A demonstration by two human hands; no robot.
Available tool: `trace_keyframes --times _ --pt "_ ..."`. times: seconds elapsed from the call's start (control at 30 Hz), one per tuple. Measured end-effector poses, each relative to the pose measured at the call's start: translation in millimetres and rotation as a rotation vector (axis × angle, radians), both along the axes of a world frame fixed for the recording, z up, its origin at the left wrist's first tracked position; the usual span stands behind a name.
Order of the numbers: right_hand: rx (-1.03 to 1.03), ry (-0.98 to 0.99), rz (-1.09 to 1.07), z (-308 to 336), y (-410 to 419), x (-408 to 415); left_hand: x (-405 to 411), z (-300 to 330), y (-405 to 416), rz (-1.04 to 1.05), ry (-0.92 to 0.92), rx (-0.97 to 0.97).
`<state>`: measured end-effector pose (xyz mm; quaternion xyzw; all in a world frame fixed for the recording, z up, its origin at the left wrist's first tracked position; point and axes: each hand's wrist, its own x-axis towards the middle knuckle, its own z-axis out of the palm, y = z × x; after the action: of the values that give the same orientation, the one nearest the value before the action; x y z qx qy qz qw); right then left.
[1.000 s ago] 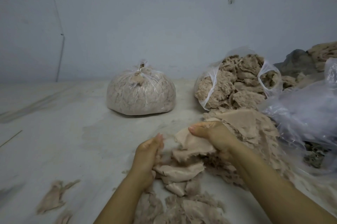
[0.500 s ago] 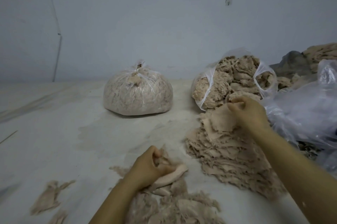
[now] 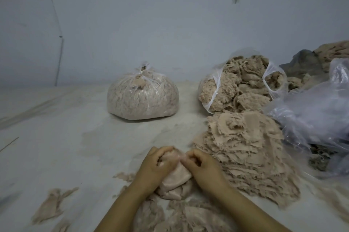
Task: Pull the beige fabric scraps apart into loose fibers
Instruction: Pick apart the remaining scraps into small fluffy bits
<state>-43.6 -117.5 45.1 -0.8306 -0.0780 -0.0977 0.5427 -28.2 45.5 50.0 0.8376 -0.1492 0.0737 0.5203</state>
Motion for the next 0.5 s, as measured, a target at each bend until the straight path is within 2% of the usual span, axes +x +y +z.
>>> trace_keyframes --times 0.07,0.13,0.17,0.23,0.27,0.3,0.4,0.5 --pt "0.079 -0.09 -0.018 0.6 3.2 -0.3 2.2 -3.0 0.3 0.006 -0.013 0.12" --pt "0.188 -0.116 -0.054 2.0 3.8 0.1 1.6 -1.7 -0.2 0.032 -0.045 0.112" --pt "0.232 -0.105 -0.066 2.1 3.1 0.1 1.0 -1.1 0.2 0.029 -0.034 0.035" --pt "0.281 -0.072 -0.038 2.6 3.0 -1.8 -2.2 2.0 -0.1 -0.049 0.052 -0.259" --pt "0.28 -0.055 -0.004 2.0 4.3 -3.6 -3.2 3.1 -0.8 -0.099 0.103 -0.386" --pt "0.26 -0.041 0.036 2.2 6.5 -5.5 -2.9 3.5 -1.3 -0.11 0.127 -0.425" --pt "0.138 -0.033 0.083 2.8 12.2 -9.3 -4.5 5.5 -6.6 -0.042 0.096 -0.302" --pt "0.078 -0.036 0.023 5.5 12.1 -10.9 -5.3 5.2 -9.9 0.024 0.102 -0.367"
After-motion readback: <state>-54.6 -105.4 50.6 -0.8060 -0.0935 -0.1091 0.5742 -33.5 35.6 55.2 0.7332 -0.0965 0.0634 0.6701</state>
